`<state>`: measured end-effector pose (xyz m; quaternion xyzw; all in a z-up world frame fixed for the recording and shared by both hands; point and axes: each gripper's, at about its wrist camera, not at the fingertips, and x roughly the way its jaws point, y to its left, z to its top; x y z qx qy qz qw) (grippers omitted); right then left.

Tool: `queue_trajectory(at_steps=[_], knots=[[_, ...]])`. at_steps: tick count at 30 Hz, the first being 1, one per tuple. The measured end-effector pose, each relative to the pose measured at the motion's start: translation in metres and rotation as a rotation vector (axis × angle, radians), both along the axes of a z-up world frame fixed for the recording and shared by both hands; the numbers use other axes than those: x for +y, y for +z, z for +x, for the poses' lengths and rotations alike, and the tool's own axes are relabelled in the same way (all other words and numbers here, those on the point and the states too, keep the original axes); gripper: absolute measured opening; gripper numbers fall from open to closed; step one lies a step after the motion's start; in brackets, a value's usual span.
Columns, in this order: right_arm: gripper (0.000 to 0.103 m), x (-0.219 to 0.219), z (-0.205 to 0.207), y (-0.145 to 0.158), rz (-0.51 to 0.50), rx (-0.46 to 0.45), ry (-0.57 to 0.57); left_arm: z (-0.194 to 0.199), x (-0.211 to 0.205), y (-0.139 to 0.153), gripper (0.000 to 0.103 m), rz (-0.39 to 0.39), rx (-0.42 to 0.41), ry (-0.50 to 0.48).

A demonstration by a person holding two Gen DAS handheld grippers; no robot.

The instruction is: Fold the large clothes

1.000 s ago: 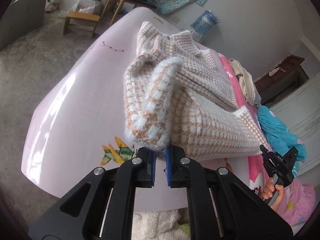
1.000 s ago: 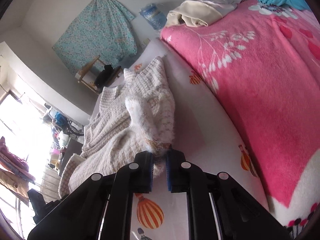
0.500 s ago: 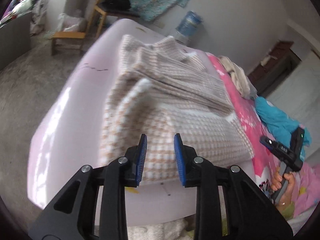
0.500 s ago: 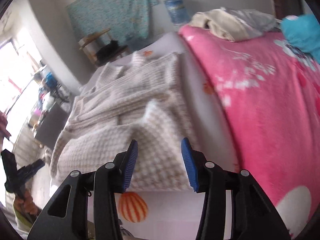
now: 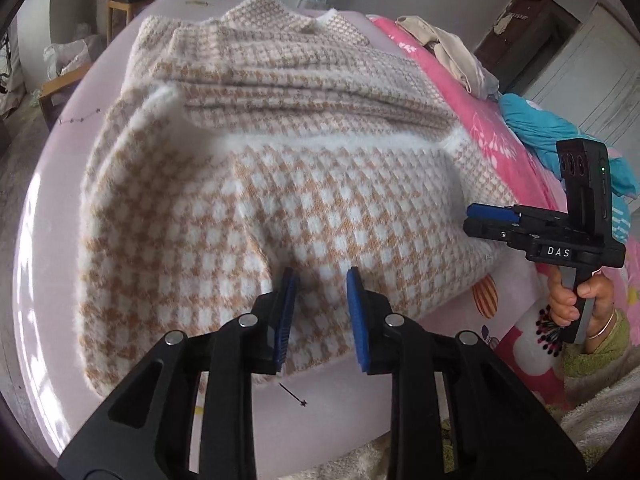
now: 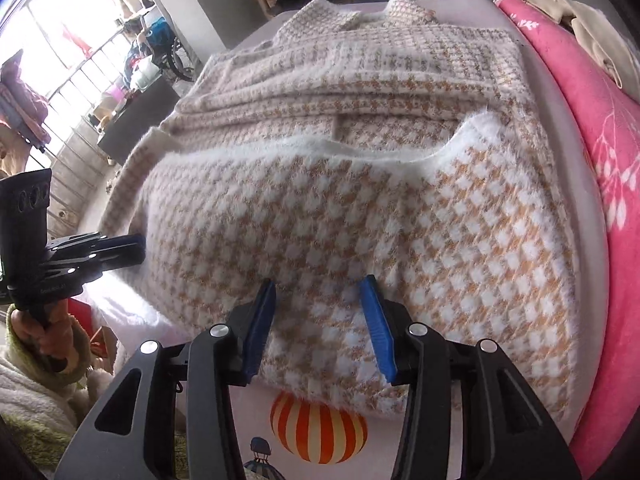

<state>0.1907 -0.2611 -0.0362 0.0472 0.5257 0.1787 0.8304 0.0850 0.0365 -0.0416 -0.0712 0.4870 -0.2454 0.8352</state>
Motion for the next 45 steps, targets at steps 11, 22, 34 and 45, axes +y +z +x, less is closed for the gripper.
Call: queue_trajectory(at_steps=[11, 22, 34, 45], knots=[[0.056, -0.025, 0.061, 0.028, 0.082, -0.018, -0.016, 0.052, 0.001, 0.030, 0.041, 0.045, -0.126, -0.007], [0.068, 0.058, 0.117, 0.023, 0.117, 0.031, 0.544, 0.085, 0.024, 0.037, 0.045, 0.115, -0.130, 0.069], [0.057, 0.083, 0.121, -0.003, -0.008, 0.189, 0.721, 0.088, 0.055, 0.008, 0.045, 0.126, -0.053, 0.161], [0.008, 0.112, 0.063, 0.035, -0.314, -0.031, 0.610, 0.069, 0.052, 0.016, 0.008, 0.164, -0.159, 0.168]])
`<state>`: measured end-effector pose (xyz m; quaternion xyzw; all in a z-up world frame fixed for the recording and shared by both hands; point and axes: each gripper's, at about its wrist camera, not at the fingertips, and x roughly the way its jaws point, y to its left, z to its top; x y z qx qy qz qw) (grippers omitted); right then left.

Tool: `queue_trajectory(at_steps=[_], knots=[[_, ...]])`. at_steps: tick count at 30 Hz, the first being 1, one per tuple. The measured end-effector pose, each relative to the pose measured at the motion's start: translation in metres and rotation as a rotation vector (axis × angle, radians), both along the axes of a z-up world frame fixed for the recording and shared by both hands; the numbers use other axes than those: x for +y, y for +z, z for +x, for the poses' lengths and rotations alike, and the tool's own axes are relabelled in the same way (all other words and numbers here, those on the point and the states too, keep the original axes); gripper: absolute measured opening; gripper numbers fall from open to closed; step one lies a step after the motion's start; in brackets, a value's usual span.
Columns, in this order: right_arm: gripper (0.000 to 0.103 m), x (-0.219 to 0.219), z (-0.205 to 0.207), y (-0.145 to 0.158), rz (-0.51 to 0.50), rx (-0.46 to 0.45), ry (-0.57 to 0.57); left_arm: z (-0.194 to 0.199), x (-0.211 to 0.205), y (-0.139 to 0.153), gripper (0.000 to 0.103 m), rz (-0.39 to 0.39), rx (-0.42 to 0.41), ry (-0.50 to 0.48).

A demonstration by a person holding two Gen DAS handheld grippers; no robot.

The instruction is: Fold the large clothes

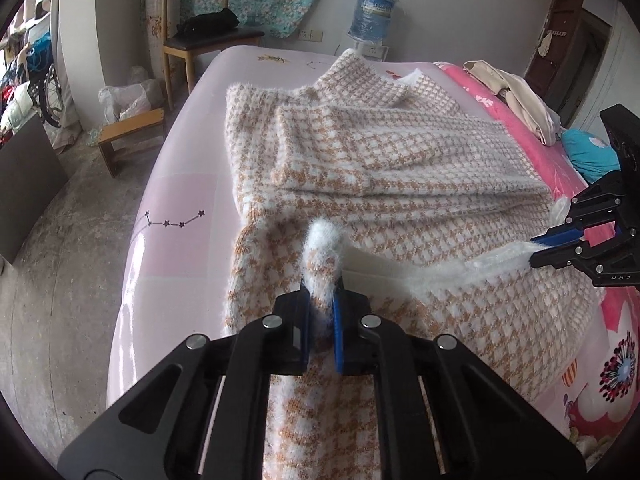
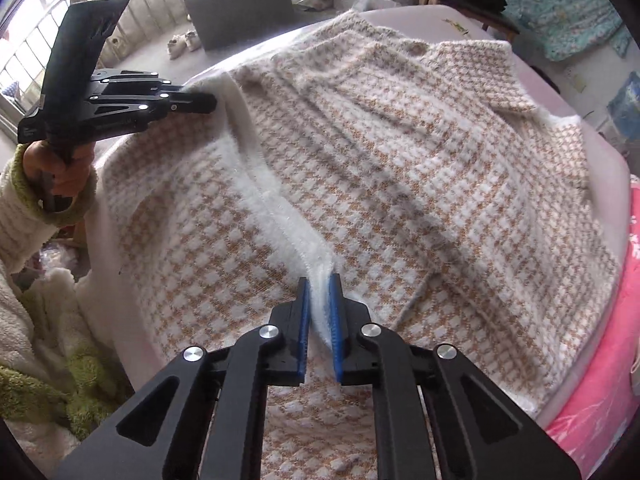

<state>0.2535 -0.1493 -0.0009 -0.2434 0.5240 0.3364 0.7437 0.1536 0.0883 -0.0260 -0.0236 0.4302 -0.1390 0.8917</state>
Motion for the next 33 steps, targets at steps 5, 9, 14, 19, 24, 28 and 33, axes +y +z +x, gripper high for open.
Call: queue_trajectory(at_steps=[5, 9, 14, 19, 24, 28, 33], knots=[[0.008, 0.003, -0.014, 0.033, -0.033, -0.178, -0.012, 0.002, 0.006, 0.031, 0.007, -0.009, -0.109, 0.034], [0.007, 0.003, 0.011, 0.029, -0.063, -0.225, -0.022, 0.021, 0.005, 0.025, 0.007, 0.006, -0.110, 0.056], [0.008, 0.011, 0.039, -0.027, -0.096, -0.185, -0.038, 0.042, 0.005, -0.011, 0.008, 0.023, -0.014, 0.075], [0.019, -0.005, 0.042, -0.016, -0.014, -0.158, -0.087, 0.041, 0.006, -0.018, 0.008, 0.023, 0.000, 0.083], [0.048, -0.097, 0.043, 0.037, 0.163, -0.169, -0.356, 0.039, 0.005, -0.019, 0.008, 0.034, -0.010, 0.089], [0.051, -0.170, 0.028, 0.035, 0.198, -0.147, -0.586, 0.039, 0.006, -0.019, 0.008, 0.034, -0.011, 0.088], [0.051, -0.203, 0.017, -0.007, 0.219, -0.072, -0.709, 0.038, 0.004, -0.019, 0.008, 0.046, -0.017, 0.096]])
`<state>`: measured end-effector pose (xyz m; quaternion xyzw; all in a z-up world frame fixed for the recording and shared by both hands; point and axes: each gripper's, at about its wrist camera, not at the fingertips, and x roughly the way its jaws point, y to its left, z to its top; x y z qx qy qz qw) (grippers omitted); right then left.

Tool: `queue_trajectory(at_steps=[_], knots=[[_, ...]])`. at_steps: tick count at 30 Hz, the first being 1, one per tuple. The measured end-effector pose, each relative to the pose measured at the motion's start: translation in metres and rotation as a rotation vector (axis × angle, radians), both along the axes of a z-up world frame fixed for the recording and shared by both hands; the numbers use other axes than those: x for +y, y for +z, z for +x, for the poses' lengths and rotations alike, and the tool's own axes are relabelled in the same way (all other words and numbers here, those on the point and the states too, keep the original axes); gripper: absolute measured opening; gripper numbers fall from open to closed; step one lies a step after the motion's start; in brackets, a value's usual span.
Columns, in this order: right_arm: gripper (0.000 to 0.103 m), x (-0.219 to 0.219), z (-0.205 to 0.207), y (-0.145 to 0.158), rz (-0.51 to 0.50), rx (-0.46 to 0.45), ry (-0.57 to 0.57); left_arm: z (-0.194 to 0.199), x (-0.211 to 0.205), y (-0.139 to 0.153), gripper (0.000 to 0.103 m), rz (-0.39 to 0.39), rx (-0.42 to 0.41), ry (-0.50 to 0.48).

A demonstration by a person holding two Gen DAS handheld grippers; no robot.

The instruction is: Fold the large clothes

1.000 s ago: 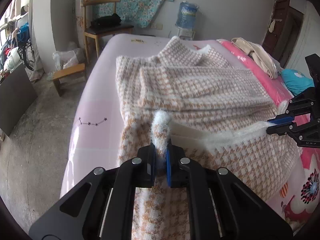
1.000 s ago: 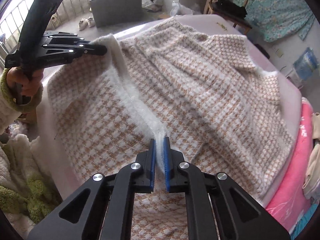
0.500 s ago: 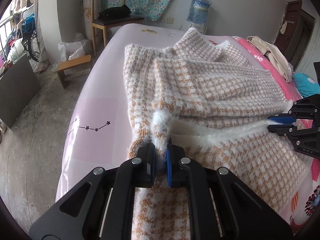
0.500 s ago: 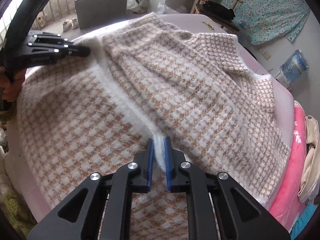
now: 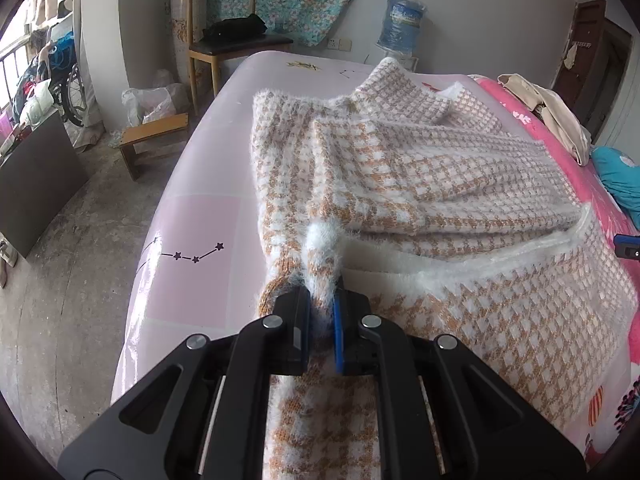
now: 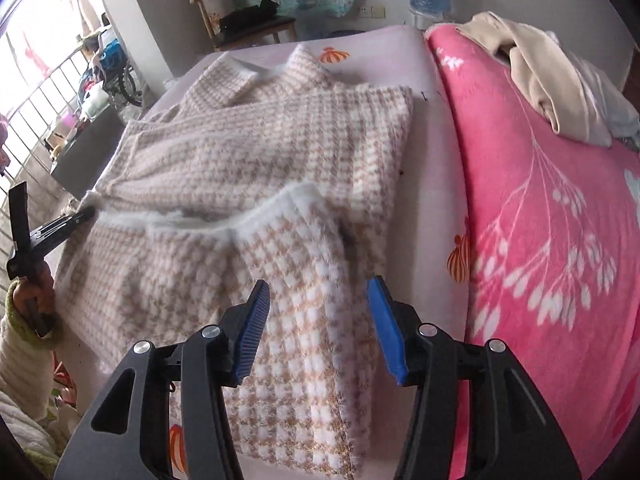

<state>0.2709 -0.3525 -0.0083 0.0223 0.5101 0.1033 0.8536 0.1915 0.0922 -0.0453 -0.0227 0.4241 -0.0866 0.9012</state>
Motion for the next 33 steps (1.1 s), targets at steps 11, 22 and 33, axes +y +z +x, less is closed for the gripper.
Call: queue_trajectory(at_steps=[11, 22, 33], knots=[[0.008, -0.007, -0.022, 0.001, 0.029, -0.072, -0.068, -0.011, -0.003, 0.016, 0.008, 0.020, -0.060, 0.002], [0.013, -0.021, -0.028, -0.036, 0.083, -0.070, -0.187, 0.008, -0.015, 0.005, 0.017, 0.064, -0.005, 0.004], [0.039, 0.072, -0.068, 0.012, 0.100, -0.189, 0.112, -0.072, -0.052, 0.063, 0.027, -0.132, -0.135, -0.260]])
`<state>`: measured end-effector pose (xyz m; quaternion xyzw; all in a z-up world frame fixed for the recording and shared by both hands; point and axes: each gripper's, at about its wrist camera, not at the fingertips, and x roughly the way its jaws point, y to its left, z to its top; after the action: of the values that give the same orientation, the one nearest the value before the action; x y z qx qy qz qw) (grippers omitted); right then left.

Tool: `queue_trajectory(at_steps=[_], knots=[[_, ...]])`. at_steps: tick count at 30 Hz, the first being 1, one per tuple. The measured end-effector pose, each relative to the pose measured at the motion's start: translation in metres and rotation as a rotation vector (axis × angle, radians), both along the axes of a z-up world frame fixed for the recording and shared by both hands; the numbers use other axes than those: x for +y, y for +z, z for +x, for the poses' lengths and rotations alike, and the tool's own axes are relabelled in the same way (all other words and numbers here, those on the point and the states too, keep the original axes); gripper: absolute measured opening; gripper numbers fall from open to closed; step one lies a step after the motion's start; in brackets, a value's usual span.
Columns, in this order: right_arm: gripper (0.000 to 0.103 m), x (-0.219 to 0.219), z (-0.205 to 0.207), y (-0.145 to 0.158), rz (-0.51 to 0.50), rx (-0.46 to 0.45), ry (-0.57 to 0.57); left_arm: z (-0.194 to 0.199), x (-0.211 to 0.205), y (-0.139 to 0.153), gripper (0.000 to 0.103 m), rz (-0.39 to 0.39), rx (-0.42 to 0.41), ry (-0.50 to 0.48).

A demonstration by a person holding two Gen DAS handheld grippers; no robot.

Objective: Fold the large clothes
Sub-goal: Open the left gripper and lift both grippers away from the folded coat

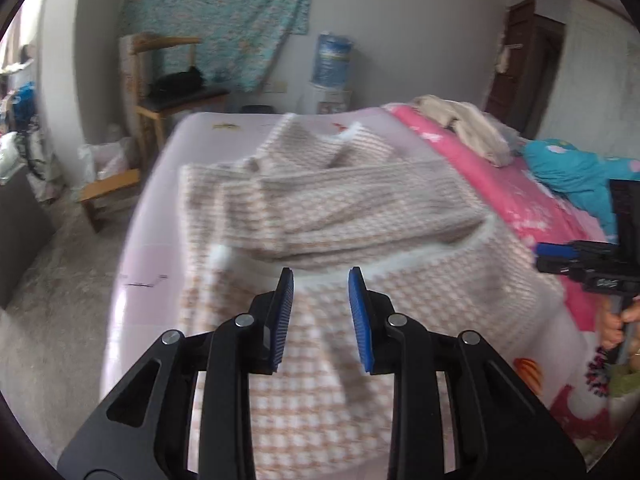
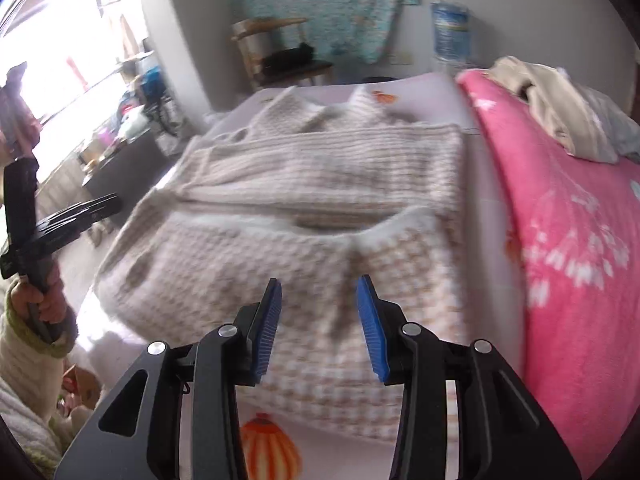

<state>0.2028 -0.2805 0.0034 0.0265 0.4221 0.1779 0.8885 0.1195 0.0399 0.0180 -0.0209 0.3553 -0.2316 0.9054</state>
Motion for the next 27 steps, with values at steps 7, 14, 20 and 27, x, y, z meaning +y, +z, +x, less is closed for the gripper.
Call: queue_trajectory(at_steps=[7, 14, 20, 27], knots=[[0.036, 0.078, 0.004, -0.051, -0.161, 0.044, 0.164, -0.004, -0.067, -0.067, 0.030, 0.164, 0.127, -0.095], [0.029, 0.087, 0.019, -0.020, -0.163, -0.029, 0.127, 0.012, -0.052, -0.050, 0.025, 0.082, 0.090, -0.053], [0.026, 0.094, 0.050, -0.039, -0.195, 0.017, 0.076, 0.023, -0.031, -0.060, 0.025, 0.048, 0.153, 0.027], [0.026, 0.100, -0.020, -0.024, -0.136, -0.005, 0.255, -0.032, -0.019, -0.055, 0.027, 0.010, 0.153, -0.106]])
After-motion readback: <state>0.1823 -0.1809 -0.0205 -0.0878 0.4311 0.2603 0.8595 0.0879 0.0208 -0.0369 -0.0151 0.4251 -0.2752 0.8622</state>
